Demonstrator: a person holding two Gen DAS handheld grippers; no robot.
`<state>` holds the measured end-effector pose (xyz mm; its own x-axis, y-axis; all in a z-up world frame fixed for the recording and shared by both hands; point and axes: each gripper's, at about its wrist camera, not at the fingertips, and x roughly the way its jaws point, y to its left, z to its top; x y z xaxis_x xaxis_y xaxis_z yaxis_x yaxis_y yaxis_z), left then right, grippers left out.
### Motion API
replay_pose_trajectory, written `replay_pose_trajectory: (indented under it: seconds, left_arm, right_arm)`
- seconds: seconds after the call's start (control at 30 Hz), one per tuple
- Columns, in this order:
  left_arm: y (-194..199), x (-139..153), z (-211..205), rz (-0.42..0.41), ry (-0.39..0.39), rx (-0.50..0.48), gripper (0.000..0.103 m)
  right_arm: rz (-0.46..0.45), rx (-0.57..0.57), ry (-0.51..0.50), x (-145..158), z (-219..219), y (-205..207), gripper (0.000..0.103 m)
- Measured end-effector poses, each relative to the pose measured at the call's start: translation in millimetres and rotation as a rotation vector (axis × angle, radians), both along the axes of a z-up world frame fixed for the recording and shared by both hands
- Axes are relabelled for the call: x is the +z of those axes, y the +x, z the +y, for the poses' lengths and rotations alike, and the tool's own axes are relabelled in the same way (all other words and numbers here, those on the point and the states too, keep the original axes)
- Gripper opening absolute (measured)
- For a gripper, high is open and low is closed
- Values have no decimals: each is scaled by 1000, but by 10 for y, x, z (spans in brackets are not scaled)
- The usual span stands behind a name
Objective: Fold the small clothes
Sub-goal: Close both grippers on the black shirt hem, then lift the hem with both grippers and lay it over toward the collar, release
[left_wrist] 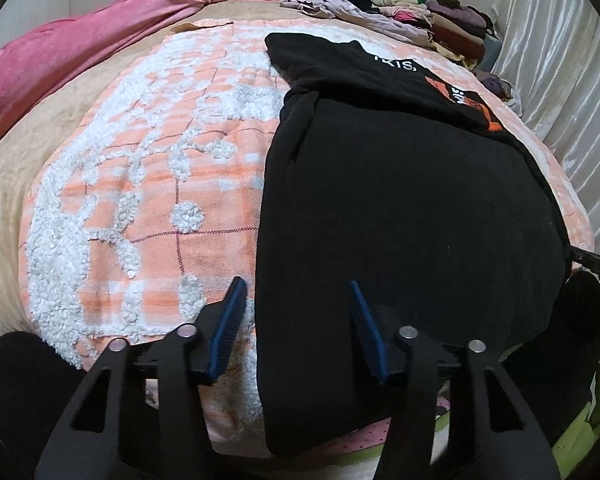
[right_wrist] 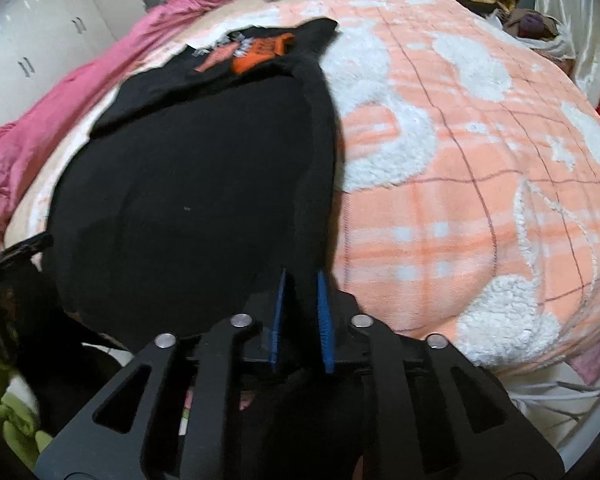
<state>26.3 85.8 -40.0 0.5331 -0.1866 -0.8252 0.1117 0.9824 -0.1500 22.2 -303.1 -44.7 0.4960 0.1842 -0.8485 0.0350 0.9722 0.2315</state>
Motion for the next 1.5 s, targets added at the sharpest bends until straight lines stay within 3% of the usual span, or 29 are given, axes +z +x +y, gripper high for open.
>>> replay_pose_trajectory:
  seconds: [0.13, 0.17, 0.2, 0.23, 0.37, 0.57, 0.73, 0.8, 0.83, 0.93, 1.03, 1.1, 1.17, 1.5]
  left_arm:
    - [22, -39, 25, 10, -13, 8, 45]
    - [35, -46, 20, 6, -11, 13, 30]
    - [41, -39, 11, -2, -2, 17, 26]
    - [42, -20, -4, -10, 3, 12, 8]
    - [-6, 193, -91, -76, 15, -43, 7]
    - [95, 600, 61, -154, -95, -25, 7]
    - [265, 690, 117, -167, -138, -10, 7]
    - [296, 634, 67, -155, -119, -14, 7]
    - [293, 604, 53, -148, -110, -19, 7]
    - [256, 509, 48, -132, -92, -20, 7]
    - [250, 439, 115, -112, -103, -11, 7]
    - [257, 408, 135, -102, -108, -7, 7]
    - [247, 426, 144, -106, -111, -5, 7]
    - [285, 642, 158, -158, -124, 0, 7]
  right_arm:
    - [3, 21, -4, -27, 28, 38, 10]
    - [0, 25, -1, -28, 24, 37, 6]
    - [-4, 30, 6, -24, 25, 41, 4]
    - [-9, 32, 13, -19, 22, 34, 3]
    - [-30, 25, 64, 31, -32, 21, 2]
    - [-78, 3, 164, 195, -209, 94, 2]
    - [-146, 2, 229, 436, -314, 233, 0]
    - [-134, -1, 127, 520, -307, 278, 0]
    - [-115, 6, 92, 521, -307, 279, 3]
    - [-55, 30, 55, 429, -311, 176, 28]
    - [-5, 52, 43, 283, -288, 70, 28]
    - [29, 65, 60, 166, -266, 55, 27]
    - [35, 88, 68, 128, -210, 61, 2]
    - [-162, 102, 266, 618, -218, 242, 2]
